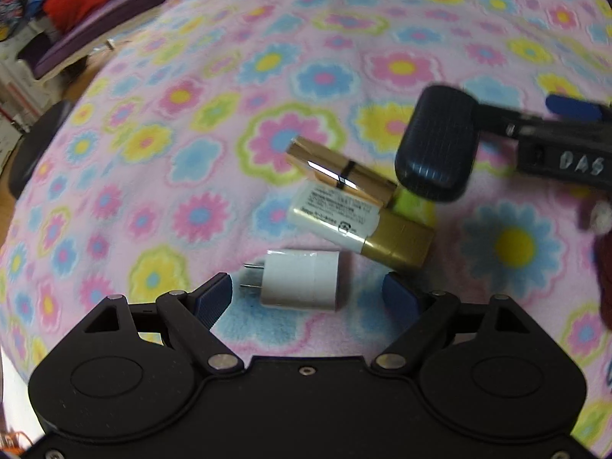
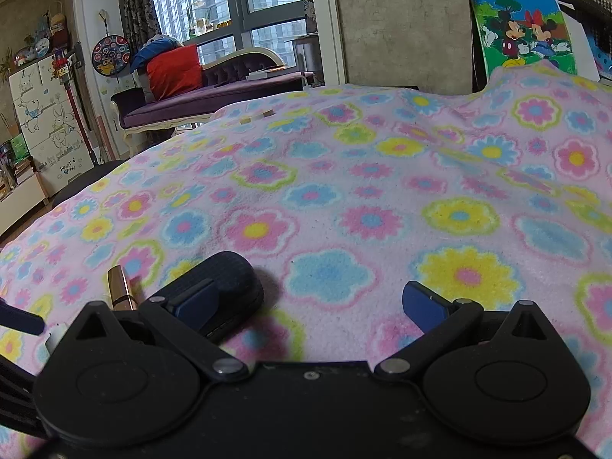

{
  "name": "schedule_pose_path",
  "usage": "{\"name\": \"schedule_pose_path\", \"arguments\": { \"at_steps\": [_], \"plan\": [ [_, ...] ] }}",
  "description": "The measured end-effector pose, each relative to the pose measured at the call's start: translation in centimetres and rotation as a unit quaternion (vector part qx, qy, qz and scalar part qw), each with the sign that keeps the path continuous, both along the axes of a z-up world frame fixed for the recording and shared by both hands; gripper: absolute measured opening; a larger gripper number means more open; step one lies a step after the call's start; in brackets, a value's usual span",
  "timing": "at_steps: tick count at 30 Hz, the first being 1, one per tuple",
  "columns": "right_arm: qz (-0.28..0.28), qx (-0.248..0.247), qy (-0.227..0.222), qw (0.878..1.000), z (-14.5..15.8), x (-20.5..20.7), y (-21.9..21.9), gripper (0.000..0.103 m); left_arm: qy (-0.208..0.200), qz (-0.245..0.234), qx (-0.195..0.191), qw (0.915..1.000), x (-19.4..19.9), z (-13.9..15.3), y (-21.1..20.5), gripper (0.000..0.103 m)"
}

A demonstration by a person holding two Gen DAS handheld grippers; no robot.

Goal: Organize rigid objects
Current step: 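Grasp the white charger with the left gripper while the right grasps the black case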

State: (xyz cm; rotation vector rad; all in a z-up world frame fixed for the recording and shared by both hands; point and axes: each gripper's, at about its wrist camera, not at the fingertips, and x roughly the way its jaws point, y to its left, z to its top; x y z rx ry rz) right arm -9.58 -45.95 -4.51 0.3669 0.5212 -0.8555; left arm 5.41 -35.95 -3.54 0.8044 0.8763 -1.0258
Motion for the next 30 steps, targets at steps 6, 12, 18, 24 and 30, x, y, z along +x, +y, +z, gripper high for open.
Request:
{"name": "schedule_pose_path", "arguments": {
  "at_steps": [6, 12, 18, 24, 30],
  "plan": [
    [-0.003, -0.008, -0.004, 1.000, -0.2, 0.1, 0.2, 0.103, 0.065, 0.008, -0.027, 0.9975, 1.5, 0.2, 0.1, 0.067],
    [-0.003, -0.006, -0.023, 1.000, -0.4, -0.2, 0.0, 0.103, 0.078, 0.115, -0.039, 0.9895, 0.3, 0.5, 1.2, 0.054],
    [0.011, -0.003, -0.074, 0.997, -0.7, -1.1, -0.4, 0.103, 0.120, 0.233, -0.022, 0.9648, -1.8, 1.7, 5.4, 0.054],
    [0.032, -0.005, -0.079, 0.996, -0.8, -0.7, -0.1, 0.103, 0.097, 0.292, -0.008, 0.9516, -3.1, 4.3, 10.5, 0.054],
    [0.020, 0.023, -0.071, 0.997, -0.8, -0.5, -0.8, 0.103, 0.077, 0.312, 0.004, 0.9470, -3.0, 6.6, 14.5, 0.054]
  ]
}}
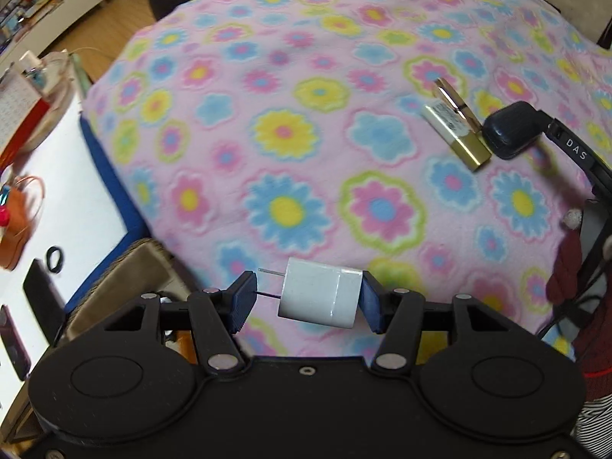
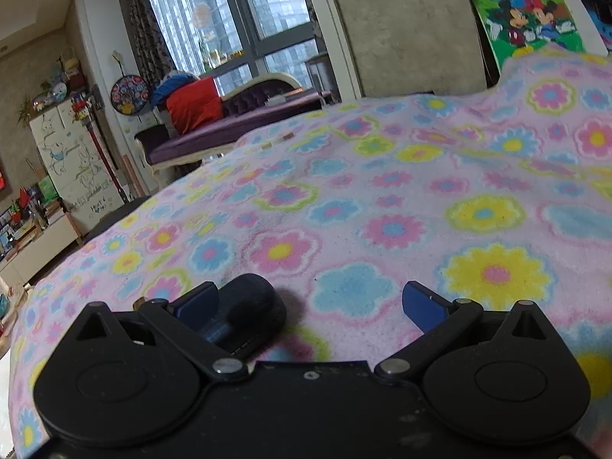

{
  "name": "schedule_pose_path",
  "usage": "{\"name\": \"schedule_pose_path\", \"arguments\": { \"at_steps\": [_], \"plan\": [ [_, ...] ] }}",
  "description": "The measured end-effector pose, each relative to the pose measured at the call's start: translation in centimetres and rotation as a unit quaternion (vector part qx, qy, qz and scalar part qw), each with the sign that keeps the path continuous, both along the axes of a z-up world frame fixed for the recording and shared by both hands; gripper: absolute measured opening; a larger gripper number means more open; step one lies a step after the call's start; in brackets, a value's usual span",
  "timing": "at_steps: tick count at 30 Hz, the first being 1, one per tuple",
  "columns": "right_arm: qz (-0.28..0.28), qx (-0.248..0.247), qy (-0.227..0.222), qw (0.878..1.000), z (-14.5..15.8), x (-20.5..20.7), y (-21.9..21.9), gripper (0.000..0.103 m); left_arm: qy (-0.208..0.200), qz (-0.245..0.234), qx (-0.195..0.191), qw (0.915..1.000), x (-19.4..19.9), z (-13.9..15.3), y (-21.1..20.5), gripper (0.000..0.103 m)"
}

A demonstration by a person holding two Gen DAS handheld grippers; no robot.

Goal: Organize rigid objects
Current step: 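Grasp the white charger with the left gripper while the right grasps the black case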

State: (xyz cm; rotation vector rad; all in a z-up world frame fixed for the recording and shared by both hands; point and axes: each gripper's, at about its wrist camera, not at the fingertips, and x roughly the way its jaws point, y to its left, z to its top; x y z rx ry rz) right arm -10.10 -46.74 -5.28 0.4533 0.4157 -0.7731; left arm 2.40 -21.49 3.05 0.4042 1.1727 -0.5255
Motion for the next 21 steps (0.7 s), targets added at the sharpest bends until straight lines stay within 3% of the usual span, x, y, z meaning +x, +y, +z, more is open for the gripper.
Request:
{"name": "schedule_pose_path", "arguments": {
  "at_steps": [8, 12, 16, 19, 21],
  "plan": [
    [-0.019, 0.006, 0.064, 0.998, 0.7, 2.2, 0.2, 0.103, 0.005, 0.044, -0.019, 0.9989, 0.9, -1.4, 3.1, 0.054],
    [-0.072, 0.038, 0.106, 0.991, 2.3, 4.2, 1.0, 0.103, 0.014, 0.053, -0.022, 0.9983, 0.7, -2.2, 4.2, 0.054],
    [-0.064, 0.085, 0.106, 0.989, 2.8, 7.0, 2.3, 0.103, 0.030, 0.058, -0.027, 0.9975, 0.6, -2.7, 4.9, 0.054],
    [-0.062, 0.116, 0.153, 0.979, 1.6, 10.3, 2.8, 0.102, 0.040, 0.057, -0.040, 0.9967, 0.6, -2.6, 5.3, 0.054],
    [-0.071, 0.086, 0.185, 0.976, 1.1, 11.9, 3.4, 0.102, 0.037, 0.058, -0.043, 0.9967, 0.6, -2.5, 5.6, 0.054]
  ]
}}
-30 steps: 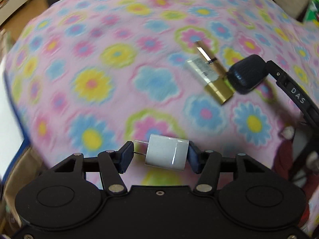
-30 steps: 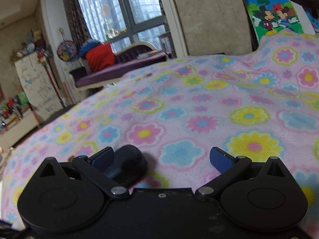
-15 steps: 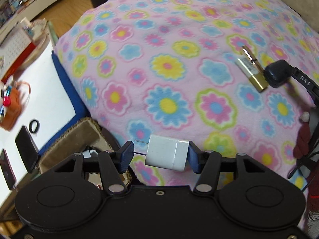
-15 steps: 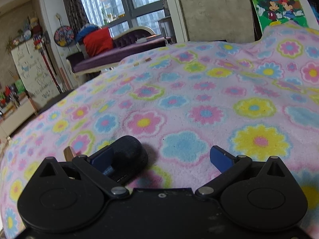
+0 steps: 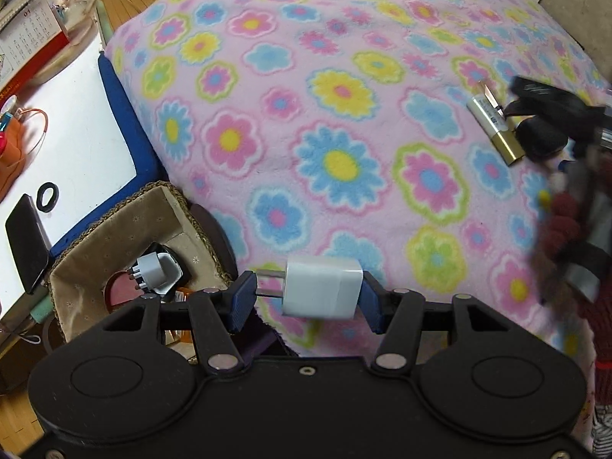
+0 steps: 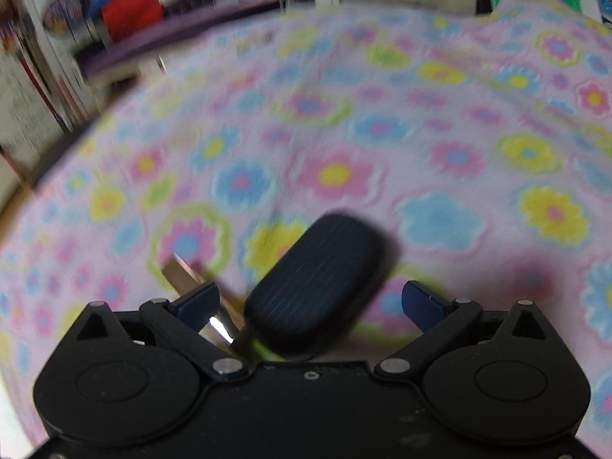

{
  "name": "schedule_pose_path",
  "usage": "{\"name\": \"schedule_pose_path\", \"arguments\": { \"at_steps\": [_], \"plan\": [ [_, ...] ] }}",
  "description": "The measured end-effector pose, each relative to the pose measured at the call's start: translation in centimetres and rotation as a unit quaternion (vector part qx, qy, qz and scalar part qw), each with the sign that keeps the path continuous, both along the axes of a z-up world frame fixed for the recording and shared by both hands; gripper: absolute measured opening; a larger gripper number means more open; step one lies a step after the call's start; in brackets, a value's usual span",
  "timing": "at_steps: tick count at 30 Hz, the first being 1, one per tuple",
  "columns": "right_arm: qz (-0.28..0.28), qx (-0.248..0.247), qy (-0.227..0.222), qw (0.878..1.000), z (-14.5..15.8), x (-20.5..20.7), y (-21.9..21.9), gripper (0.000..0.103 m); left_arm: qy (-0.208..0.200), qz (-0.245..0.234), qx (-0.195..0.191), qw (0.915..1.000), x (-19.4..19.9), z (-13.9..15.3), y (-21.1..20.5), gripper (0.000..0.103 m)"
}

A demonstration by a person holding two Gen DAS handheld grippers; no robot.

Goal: Organize rigid objects
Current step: 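Grasp the white charger with the left gripper while the right grasps the black case, then carry the charger and black case to the basket and open both grippers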

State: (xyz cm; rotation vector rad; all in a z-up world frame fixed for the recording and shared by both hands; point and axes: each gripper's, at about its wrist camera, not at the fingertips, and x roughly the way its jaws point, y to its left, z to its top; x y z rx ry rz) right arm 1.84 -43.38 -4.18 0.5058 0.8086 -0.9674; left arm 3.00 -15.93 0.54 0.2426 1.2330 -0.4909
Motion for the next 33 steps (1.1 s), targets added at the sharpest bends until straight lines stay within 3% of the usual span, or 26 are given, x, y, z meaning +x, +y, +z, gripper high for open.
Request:
{"name": "schedule_pose_path", "arguments": {
  "at_steps": [1, 2, 3, 5, 10, 16, 19, 23, 26, 29, 33],
  "plan": [
    [0.014, -0.018, 0.007, 1.000, 0.1, 0.5, 0.3, 0.100, -0.003, 0.002, 0.003, 1.0000, 0.0, 0.0, 0.1, 0.053],
    [0.029, -0.031, 0.022, 0.999, 0.2, 0.8, 0.5, 0.087, -0.004, 0.005, 0.005, 1.0000, 0.1, -0.1, 0.3, 0.052],
    [0.051, -0.030, 0.057, 0.997, -0.1, 1.2, 0.5, 0.067, -0.003, 0.008, 0.004, 1.0000, 0.2, -0.1, 0.5, 0.051],
    [0.107, -0.046, 0.086, 0.989, 0.0, 0.9, 0.9, 0.055, 0.002, 0.012, -0.004, 0.9999, 0.3, 0.0, 1.0, 0.049],
    [0.187, -0.023, 0.100, 0.977, 0.6, -2.6, 0.2, 0.054, 0.007, 0.008, -0.019, 0.9998, 0.4, 0.3, 1.1, 0.047],
    [0.184, -0.013, 0.091, 0.979, 1.1, -5.1, -0.3, 0.054, 0.017, -0.004, -0.041, 0.9990, 0.9, 0.3, 0.0, 0.045],
    [0.184, -0.031, 0.088, 0.978, 1.0, -5.5, 0.6, 0.055, 0.007, 0.010, -0.027, 0.9996, 1.4, 0.1, 0.2, 0.043],
    [0.187, -0.045, 0.088, 0.977, 1.3, -5.7, 1.7, 0.054, 0.023, 0.018, -0.031, 0.9991, 1.3, -0.5, 1.0, 0.042],
    [0.216, -0.007, 0.055, 0.975, 2.2, -5.5, 3.7, 0.053, 0.021, 0.036, -0.023, 0.9989, 1.2, -0.6, 1.6, 0.042],
    [0.290, 0.019, 0.030, 0.956, 2.9, -4.6, 8.4, 0.050, 0.010, 0.069, -0.028, 0.9971, 1.7, 0.0, 3.0, 0.042],
    [0.388, 0.048, 0.006, 0.920, 2.9, -2.5, 16.4, 0.050, -0.004, 0.128, -0.033, 0.9913, 2.7, 0.7, 5.4, 0.042]
  ]
}}
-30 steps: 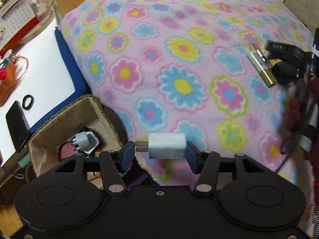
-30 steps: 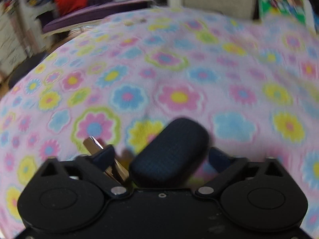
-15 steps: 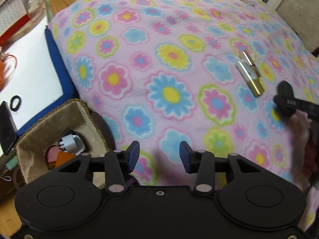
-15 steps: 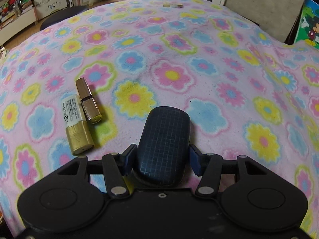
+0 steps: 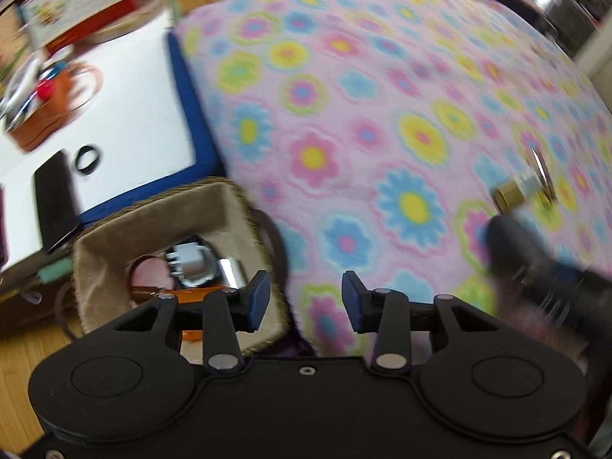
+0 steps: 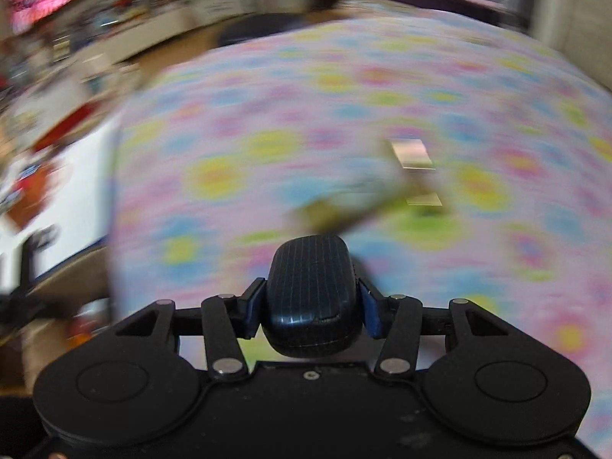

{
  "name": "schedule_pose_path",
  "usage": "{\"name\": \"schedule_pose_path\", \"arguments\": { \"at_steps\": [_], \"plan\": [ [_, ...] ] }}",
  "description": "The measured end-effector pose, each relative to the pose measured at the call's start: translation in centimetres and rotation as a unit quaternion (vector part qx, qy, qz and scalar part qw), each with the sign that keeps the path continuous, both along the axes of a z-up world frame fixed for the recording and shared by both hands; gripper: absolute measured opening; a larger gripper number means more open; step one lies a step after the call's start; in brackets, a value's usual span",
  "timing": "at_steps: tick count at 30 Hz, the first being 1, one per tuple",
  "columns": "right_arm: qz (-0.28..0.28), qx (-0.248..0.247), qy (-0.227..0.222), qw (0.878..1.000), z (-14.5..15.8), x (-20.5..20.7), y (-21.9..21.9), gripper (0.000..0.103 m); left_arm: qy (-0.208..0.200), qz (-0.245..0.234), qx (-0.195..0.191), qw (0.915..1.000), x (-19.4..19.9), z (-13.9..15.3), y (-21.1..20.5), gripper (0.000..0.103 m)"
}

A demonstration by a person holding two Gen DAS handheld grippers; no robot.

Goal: Organize rigid objects
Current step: 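Carry the charger and black case to the basket and open both grippers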

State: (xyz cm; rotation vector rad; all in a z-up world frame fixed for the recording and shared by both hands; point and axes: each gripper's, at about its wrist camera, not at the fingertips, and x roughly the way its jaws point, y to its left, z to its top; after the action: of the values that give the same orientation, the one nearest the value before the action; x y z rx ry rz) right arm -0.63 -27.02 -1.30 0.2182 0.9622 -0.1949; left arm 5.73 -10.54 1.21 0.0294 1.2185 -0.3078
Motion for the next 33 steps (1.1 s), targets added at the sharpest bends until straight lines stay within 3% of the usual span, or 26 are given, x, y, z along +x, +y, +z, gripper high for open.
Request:
{"name": "schedule_pose_path", "arguments": {
  "at_steps": [6, 9, 12, 15, 20, 26, 33],
  "plan": [
    [0.121, 0.048, 0.019, 0.991, -2.8, 4.1, 11.1, 0.050, 0.017, 0.074, -0.011, 0.9971, 1.3, -0.5, 3.2, 0.042],
    [0.114, 0.120, 0.028, 0.986, -4.5, 5.8, 13.2, 0.050, 0.031, 0.128, -0.007, 0.9913, 1.9, -1.1, 5.3, 0.043],
    [0.116, 0.134, 0.039, 0.983, -6.2, 6.9, 14.9, 0.051, 0.046, 0.172, -0.039, 0.9833, 2.3, -1.1, 7.6, 0.045],
    [0.104, 0.154, 0.044, 0.982, -7.3, 7.5, 15.5, 0.054, 0.034, 0.201, -0.022, 0.9788, 2.5, -0.9, 8.6, 0.054],
    [0.096, 0.131, 0.050, 0.985, -7.8, 7.9, 16.2, 0.055, 0.023, 0.206, 0.040, 0.9775, 2.5, -1.4, 8.3, 0.072],
    [0.090, 0.092, 0.058, 0.990, -7.7, 7.7, 15.4, 0.061, 0.035, 0.201, 0.091, 0.9748, 2.8, -2.6, 8.3, 0.074],
    [0.077, 0.086, 0.047, 0.992, -7.8, 6.9, 14.5, 0.066, 0.067, 0.215, 0.093, 0.9699, 2.8, -3.9, 9.6, 0.073]
  ]
}}
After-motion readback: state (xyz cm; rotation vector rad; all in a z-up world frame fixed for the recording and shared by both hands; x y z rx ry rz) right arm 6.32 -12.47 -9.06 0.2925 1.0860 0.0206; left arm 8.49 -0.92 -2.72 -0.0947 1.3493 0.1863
